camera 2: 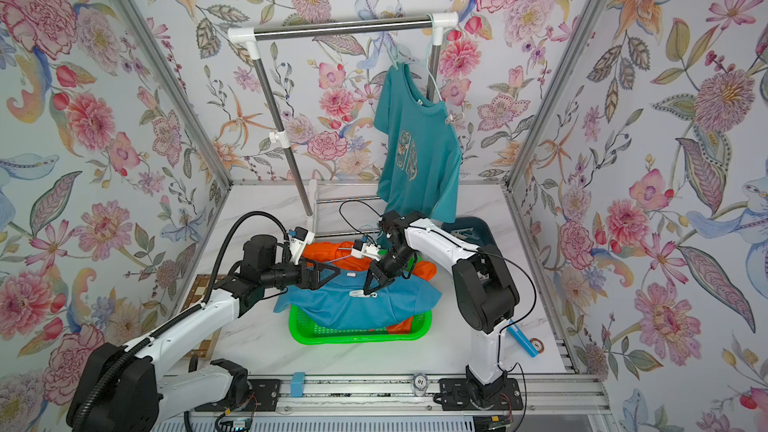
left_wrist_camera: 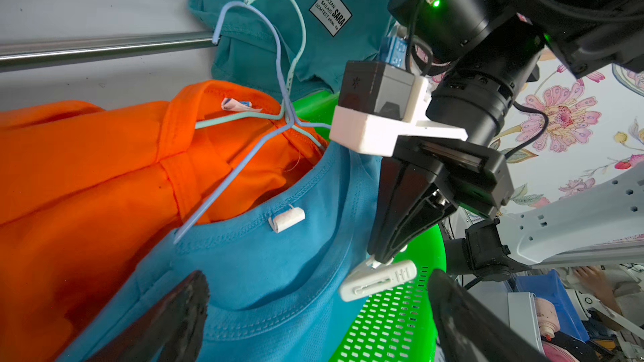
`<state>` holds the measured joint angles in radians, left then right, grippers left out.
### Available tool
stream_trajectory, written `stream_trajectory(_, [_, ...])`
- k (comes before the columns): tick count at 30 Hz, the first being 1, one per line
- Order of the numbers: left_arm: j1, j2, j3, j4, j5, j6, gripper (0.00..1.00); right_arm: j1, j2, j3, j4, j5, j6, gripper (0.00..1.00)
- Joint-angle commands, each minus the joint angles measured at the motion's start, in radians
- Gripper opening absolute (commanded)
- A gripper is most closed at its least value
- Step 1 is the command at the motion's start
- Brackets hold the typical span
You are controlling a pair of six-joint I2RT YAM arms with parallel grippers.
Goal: Use clothespins to secure the t-shirt on both sides of the hanger
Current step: Place the clothespin in the basket.
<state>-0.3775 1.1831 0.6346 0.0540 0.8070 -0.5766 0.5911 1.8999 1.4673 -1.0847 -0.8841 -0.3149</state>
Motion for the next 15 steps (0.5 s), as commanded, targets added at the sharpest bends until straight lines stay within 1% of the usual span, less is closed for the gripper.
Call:
stream_trajectory(1, [-0.008,0.003,-0.013,0.029,-0.009,-0.011,1.0,-0.007,-0.06,-0.008,-0.011,-0.131,-0.06,0.0])
stream_trajectory(4, [-0.007,0.005,-0.008,0.027,-0.012,-0.01,1.0,-0.007,-0.101,-0.04,-0.012,-0.174,-0.078,0.0])
stream_trajectory(5, [-0.007,0.009,-0.004,0.027,-0.013,-0.01,1.0,-0.007,-0.114,-0.046,-0.011,-0.156,-0.075,0.0])
stream_trajectory(7, [-0.008,0.014,-0.001,0.029,-0.01,-0.01,1.0,-0.013,-0.116,-0.04,-0.009,-0.057,-0.043,0.0])
stream_trajectory(9, [-0.009,0.015,0.001,0.033,-0.01,-0.012,1.0,-0.023,-0.09,-0.018,-0.006,0.065,-0.004,0.0])
stream_trajectory(10, [-0.011,0.014,0.005,0.03,-0.012,-0.014,1.0,-0.028,-0.073,-0.006,-0.007,0.104,0.009,0.0])
stream_trajectory(14, [-0.017,0.0,0.017,0.007,-0.037,-0.003,1.0,-0.026,0.014,0.063,-0.009,0.175,0.025,0.0])
stream_trajectory(15, [-0.02,-0.003,0.021,0.001,-0.044,0.003,1.0,-0.023,0.034,0.08,-0.009,0.178,0.026,0.02])
